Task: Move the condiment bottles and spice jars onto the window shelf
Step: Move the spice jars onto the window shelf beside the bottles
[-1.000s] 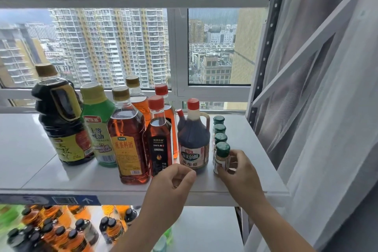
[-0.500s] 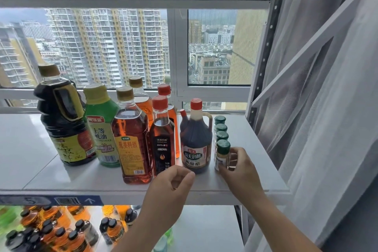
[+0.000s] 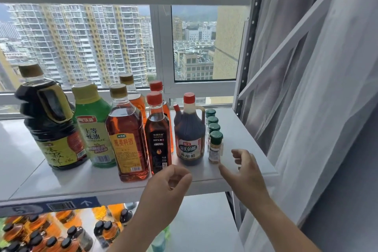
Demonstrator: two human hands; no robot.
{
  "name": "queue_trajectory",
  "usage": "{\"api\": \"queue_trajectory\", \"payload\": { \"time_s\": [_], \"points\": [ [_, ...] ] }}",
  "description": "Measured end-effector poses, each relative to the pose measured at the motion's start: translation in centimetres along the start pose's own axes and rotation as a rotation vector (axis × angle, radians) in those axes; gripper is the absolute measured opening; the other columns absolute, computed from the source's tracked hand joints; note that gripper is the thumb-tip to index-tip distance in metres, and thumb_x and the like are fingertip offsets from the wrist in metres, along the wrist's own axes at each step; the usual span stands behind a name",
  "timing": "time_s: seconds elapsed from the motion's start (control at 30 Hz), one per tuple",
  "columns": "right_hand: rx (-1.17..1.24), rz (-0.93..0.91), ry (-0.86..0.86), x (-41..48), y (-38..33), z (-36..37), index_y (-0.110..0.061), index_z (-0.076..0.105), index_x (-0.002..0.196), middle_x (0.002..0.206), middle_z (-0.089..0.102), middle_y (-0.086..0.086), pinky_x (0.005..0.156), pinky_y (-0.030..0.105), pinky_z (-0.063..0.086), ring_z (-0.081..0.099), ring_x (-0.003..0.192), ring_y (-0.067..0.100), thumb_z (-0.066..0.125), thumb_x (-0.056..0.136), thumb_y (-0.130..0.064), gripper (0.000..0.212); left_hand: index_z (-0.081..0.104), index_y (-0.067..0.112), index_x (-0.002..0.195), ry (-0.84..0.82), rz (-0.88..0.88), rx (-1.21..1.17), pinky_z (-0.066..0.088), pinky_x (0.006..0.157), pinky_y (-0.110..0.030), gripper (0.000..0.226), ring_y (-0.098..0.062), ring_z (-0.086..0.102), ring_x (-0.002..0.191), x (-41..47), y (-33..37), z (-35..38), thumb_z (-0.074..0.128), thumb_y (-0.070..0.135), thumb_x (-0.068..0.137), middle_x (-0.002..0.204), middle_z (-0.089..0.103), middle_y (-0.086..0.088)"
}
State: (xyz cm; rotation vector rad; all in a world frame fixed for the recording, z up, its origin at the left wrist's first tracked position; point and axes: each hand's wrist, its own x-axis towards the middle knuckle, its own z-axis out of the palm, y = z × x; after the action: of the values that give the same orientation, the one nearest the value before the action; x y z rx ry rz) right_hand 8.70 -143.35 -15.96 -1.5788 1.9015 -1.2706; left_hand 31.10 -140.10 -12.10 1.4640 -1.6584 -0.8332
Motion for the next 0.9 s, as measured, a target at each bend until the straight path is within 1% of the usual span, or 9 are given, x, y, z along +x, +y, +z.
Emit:
{"api": "queue_trajectory", "payload": {
  "time_s": [0.17,0.3,0.37,0.43,0.5,0.57,0.7,0.77,0.9],
  "points": [
    [-0.012,0.047,0.059,-4.3,0.5,-2.2,-0.029,0.059,0.116,0.112,0.057,-0.012,0.090,0.031,0.051,0.058,0.105,0.009,0.072,0.088,-0.028,0.031,0.071,0.035,0.089,-0.074,0.032,0.010,0.049,0.066,-0.010,0.006,0.007,0.067,0.080,-0.6,-0.7,0.4,0.069,0.036,0.095,0.084,0.074,0.024],
    [-0.052,0.089,0.100,-8.2,1.0,-4.2,-0.031,0.061,0.111,0.108,0.061,-0.016,0.084,0.027,0.054,0.060,0.098,0.000,0.068,0.092,-0.036,0.021,0.071,0.034,0.084,-0.164,0.097,0.013,0.053,0.070,-0.024,0.010,0.001,0.068,0.075,-1.3,-0.8,1.5,0.071,0.030,0.093,0.079,0.073,0.024],
    [-0.074,0.106,0.138,-10.3,1.2,-5.5,-0.032,0.062,0.108,0.106,0.062,-0.018,0.081,0.022,0.053,0.061,0.095,-0.001,0.066,0.093,-0.038,0.017,0.071,0.035,0.084,-0.214,0.127,0.012,0.051,0.069,-0.021,0.009,0.003,0.068,0.076,-2.0,-0.4,2.1,0.071,0.031,0.092,0.080,0.073,0.027],
    [-0.091,0.123,0.174,-12.3,1.4,-6.9,-0.033,0.062,0.106,0.105,0.063,-0.018,0.077,0.017,0.049,0.061,0.094,-0.003,0.066,0.094,-0.036,0.014,0.072,0.035,0.085,-0.264,0.170,0.012,0.047,0.064,-0.011,0.008,0.007,0.067,0.078,-2.9,0.4,2.7,0.070,0.032,0.092,0.083,0.071,0.032],
    [-0.105,0.144,0.199,-14.3,1.4,-8.6,-0.034,0.062,0.106,0.105,0.062,-0.019,0.077,0.015,0.046,0.060,0.095,-0.004,0.067,0.093,-0.035,0.013,0.073,0.034,0.087,-0.306,0.205,-0.005,0.045,0.061,-0.006,0.006,0.010,0.067,0.078,-4.0,1.4,3.3,0.071,0.032,0.093,0.084,0.071,0.034],
    [-0.128,0.150,0.235,-16.1,1.2,-10.3,-0.033,0.062,0.106,0.103,0.062,-0.018,0.078,0.015,0.046,0.060,0.095,-0.002,0.067,0.093,-0.034,0.014,0.073,0.034,0.090,-0.347,0.231,-0.010,0.045,0.061,-0.007,0.004,0.011,0.066,0.079,-5.4,2.5,3.8,0.070,0.033,0.094,0.086,0.070,0.035],
    [-0.156,0.159,0.294,-20.1,0.9,-13.6,-0.029,0.064,0.105,0.104,0.064,-0.014,0.076,0.007,0.043,0.060,0.097,0.000,0.068,0.093,-0.028,0.013,0.073,0.034,0.092,-0.414,0.293,-0.005,0.048,0.065,-0.013,0.004,0.008,0.067,0.081,-8.9,4.4,4.9,0.070,0.036,0.094,0.088,0.072,0.030],
    [-0.177,0.175,0.313,-22.5,1.0,-15.1,-0.030,0.064,0.105,0.104,0.064,-0.015,0.075,0.006,0.043,0.060,0.096,-0.001,0.068,0.093,-0.030,0.013,0.073,0.036,0.092,-0.431,0.319,0.013,0.049,0.068,-0.014,0.003,0.007,0.067,0.081,-11.0,5.2,5.6,0.070,0.037,0.093,0.087,0.073,0.030],
    [-0.182,0.198,0.338,-28.3,1.1,-18.5,-0.034,0.062,0.104,0.101,0.066,-0.017,0.075,0.007,0.046,0.061,0.095,-0.004,0.068,0.093,-0.031,0.013,0.070,0.038,0.089,-0.452,0.340,0.026,0.045,0.063,-0.006,0.005,0.011,0.064,0.080,-16.6,6.8,7.0,0.071,0.036,0.093,0.086,0.068,0.039]
  ]
}}
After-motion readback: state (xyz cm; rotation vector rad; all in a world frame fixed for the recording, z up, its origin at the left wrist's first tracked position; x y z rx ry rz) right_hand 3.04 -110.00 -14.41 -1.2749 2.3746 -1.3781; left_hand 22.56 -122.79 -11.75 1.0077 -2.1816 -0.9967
